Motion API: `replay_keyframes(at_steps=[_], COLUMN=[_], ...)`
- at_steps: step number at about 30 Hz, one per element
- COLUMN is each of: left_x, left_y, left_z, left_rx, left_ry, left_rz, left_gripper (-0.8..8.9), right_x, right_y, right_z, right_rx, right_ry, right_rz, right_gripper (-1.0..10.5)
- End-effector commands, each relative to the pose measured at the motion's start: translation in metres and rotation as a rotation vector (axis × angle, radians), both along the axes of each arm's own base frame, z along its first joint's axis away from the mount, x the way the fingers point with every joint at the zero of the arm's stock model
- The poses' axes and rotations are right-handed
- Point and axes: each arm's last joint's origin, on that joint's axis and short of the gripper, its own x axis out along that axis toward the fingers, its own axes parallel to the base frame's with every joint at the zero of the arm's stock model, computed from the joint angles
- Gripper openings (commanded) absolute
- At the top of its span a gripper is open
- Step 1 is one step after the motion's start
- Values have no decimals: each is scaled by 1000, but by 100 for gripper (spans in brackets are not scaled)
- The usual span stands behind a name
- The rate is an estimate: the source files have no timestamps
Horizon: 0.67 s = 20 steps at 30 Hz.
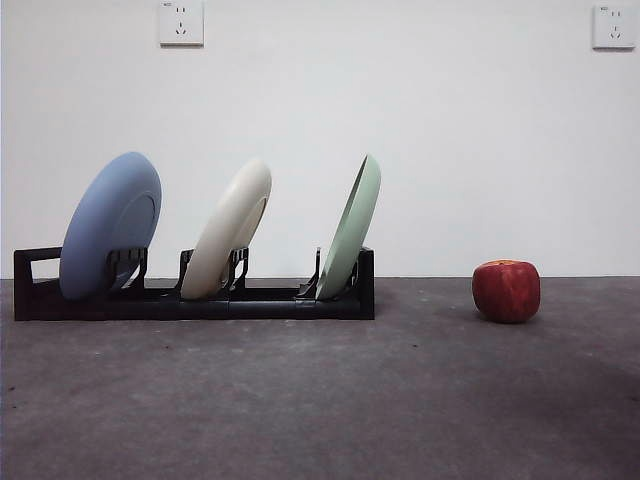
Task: Take the yellow plate from the plate rack,put the plate on the table,take the apple from the table,put the apple in the plate
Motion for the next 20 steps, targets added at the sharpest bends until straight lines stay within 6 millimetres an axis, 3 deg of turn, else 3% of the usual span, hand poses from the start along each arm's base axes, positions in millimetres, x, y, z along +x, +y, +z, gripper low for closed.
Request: replay_keyframes(at_steps=[1, 12, 20], left_x=[-1, 3, 28], left_y=[0, -1, -4], left_z=[12, 64, 89], left_rx=[-14, -21, -91], left_ry=[-31, -64, 47], left_rz=[1, -30, -134], left_gripper=[-5, -5, -4], right_x=[-2, -10, 2], right_y=[0, 1, 4], right_z=[12, 64, 96], right_rx=[62, 63, 82], right_ry=[-36, -120, -59], right_rz=[1, 18, 138], right_gripper=[-8, -8, -8])
